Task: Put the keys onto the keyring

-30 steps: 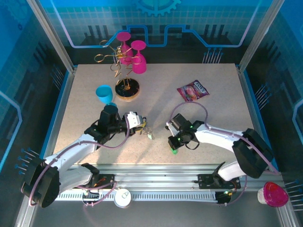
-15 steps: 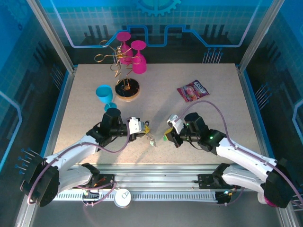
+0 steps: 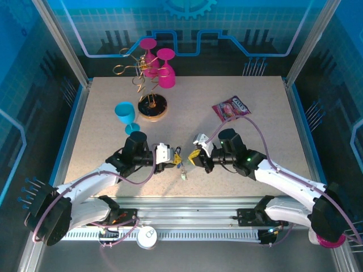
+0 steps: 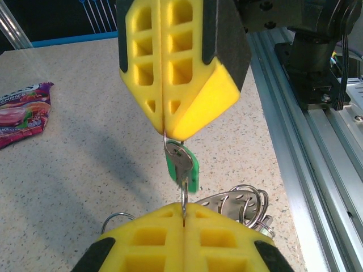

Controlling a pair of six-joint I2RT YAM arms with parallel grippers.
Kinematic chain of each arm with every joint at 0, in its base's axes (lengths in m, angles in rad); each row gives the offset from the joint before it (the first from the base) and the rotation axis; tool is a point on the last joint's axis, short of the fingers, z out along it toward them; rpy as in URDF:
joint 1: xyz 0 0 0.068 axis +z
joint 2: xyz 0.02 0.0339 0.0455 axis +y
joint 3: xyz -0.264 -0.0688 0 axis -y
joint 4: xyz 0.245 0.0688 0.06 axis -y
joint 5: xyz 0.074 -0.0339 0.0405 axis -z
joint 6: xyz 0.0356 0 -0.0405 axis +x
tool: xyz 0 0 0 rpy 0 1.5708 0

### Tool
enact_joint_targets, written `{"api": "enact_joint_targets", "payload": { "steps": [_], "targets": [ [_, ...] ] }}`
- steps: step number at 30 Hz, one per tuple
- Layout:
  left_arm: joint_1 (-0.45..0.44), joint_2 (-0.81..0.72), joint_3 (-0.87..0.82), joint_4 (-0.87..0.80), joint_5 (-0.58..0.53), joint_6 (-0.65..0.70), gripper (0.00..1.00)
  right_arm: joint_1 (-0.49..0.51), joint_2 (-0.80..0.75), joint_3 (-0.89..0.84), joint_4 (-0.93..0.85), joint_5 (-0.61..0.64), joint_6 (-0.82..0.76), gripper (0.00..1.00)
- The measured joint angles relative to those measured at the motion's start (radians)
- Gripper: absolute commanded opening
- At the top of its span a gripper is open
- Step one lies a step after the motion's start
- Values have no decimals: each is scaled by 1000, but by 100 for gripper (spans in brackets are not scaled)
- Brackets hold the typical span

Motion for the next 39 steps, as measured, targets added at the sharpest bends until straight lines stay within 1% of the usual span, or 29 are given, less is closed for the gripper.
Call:
{"api": "enact_joint_targets", "payload": {
  "steps": [10,23,39],
  "targets": [
    [-1,5,9,-9,-11,-44,0,18,10,13,8,-25,-31,0],
    [-5,13,13,-11,-11,-45,0,53,53,45,10,-26,-34,0],
    [-5,13,13,-16,-38,-33,0,65,63,59,-10,101,9,0]
  ]
}}
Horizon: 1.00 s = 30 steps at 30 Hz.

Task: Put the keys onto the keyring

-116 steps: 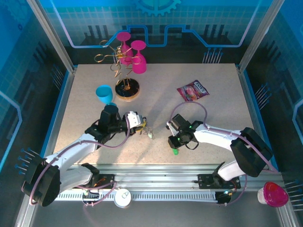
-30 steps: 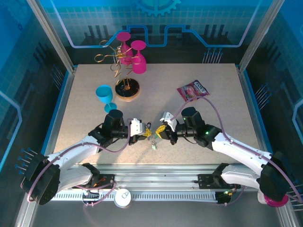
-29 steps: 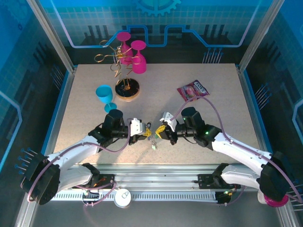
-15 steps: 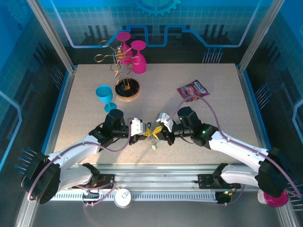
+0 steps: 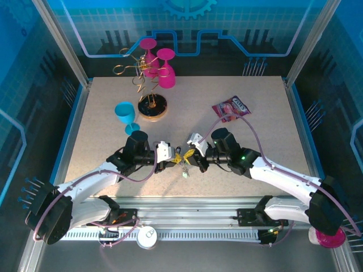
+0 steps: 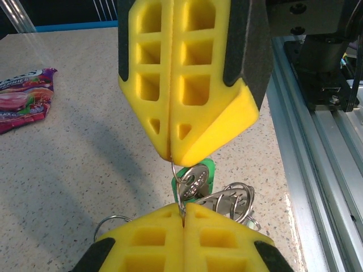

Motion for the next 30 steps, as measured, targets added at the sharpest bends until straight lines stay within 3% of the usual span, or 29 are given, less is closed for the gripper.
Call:
{"api": "enact_joint_targets", "payload": {
  "steps": [21,29,30],
  "targets": [
    [0,-31,-2,48,-96,2,0,19,87,152,-172,125,101,0],
    [-13,-58,-28,80,-129,26,0,15,93,170,-196,98,154,0],
    [-13,-60,-32,85,-132,26,0,10,97,170,-195,84,158,4]
  ]
}}
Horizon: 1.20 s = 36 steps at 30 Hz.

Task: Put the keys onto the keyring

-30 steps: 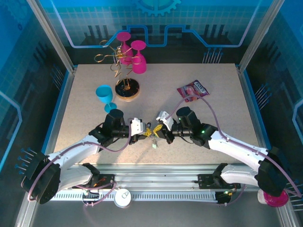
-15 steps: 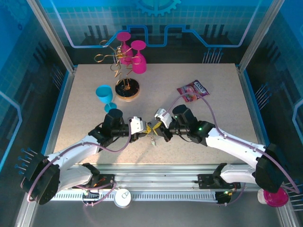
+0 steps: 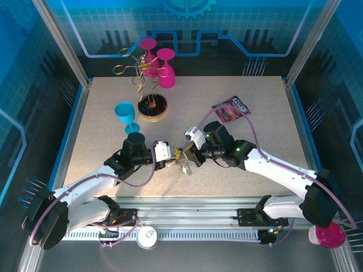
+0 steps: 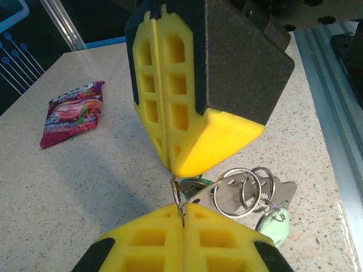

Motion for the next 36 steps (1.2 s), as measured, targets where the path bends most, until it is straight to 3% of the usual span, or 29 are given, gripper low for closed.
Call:
{"api": "enact_joint_targets", "payload": {
  "steps": [3,8,16,27,36],
  "targets": [
    [0,-1,-8,18,-3,0,0,-20,9,-2,9,-41,16,19],
    [-16,-3,-32,60,14,-11,0,-64,13,-23,41,-61,32,29],
    [-18,1,-66,182,40,-122,0,-85,-24,-68,47,-69,-48,33],
    [-18,31,-148,346,101,-196,0,-90,-269,-260,122,-143,-422,36],
    [-14,39,-148,350,161,-184,0,-48,-193,-263,161,-178,-634,30]
  ]
}}
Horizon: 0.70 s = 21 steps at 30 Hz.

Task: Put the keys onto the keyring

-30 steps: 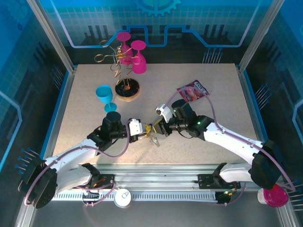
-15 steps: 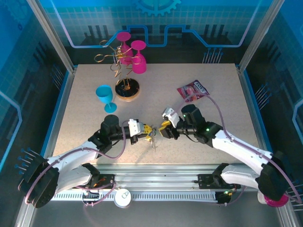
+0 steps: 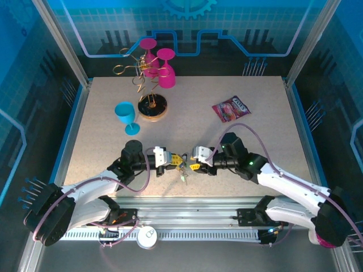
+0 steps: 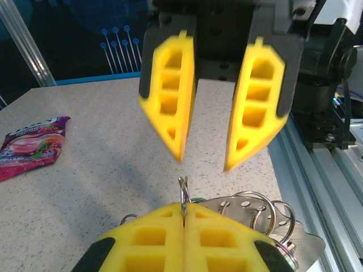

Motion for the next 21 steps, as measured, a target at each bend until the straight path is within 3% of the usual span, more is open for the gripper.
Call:
{"api": "enact_joint_targets", "payload": {
  "steps": [10,21],
  "targets": [
    [0,-10,1,-40,26,30,0,4,47,20,24,-23,-32,27],
    [0,-11,5,-54,33,45,0,6,89,40,35,-45,-40,6]
  ]
}}
